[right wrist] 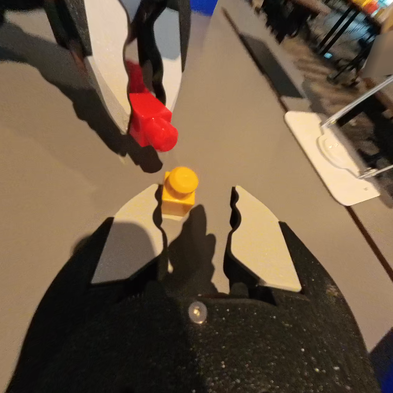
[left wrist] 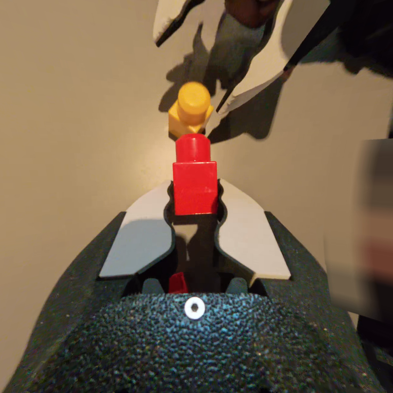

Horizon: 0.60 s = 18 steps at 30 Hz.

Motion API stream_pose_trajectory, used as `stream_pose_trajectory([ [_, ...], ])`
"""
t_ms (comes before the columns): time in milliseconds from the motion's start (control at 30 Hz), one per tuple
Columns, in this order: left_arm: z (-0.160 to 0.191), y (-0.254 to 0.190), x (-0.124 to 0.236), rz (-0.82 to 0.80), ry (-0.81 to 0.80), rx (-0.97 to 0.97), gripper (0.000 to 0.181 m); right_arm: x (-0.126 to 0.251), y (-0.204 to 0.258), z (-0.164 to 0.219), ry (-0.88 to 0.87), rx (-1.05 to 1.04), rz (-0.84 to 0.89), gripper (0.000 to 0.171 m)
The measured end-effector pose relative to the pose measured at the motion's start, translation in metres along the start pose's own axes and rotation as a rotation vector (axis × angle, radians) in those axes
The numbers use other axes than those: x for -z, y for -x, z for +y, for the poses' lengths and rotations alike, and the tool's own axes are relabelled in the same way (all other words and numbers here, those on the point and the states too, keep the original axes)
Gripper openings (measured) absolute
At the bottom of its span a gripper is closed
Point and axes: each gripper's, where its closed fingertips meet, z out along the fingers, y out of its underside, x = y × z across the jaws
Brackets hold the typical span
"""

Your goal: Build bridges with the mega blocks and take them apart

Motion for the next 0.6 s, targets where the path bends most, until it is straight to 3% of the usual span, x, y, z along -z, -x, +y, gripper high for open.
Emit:
stream_pose_trajectory([
  [167,-0.041,-0.017,0.028,0.141,-0.318,-0.039,0.036,0.040,-0.008,-0.051,-0.334,-0.098,-0.023,0.051],
  [267,-0.060,-0.027,0.034,0.189,-0.463,-0.087,0.036,0.046,-0.001,-0.069,-0.439,-0.164,-0.087,0.048],
  [467,-0.068,-0.037,0.025,0.181,-0.498,-0.164,0.036,0.038,0.015,-0.081,-0.479,-0.231,-0.162,0.047],
  [600,-0.066,-0.040,0.022,0.179,-0.481,-0.194,0.036,0.034,0.022,-0.083,-0.495,-0.261,-0.206,0.037],
])
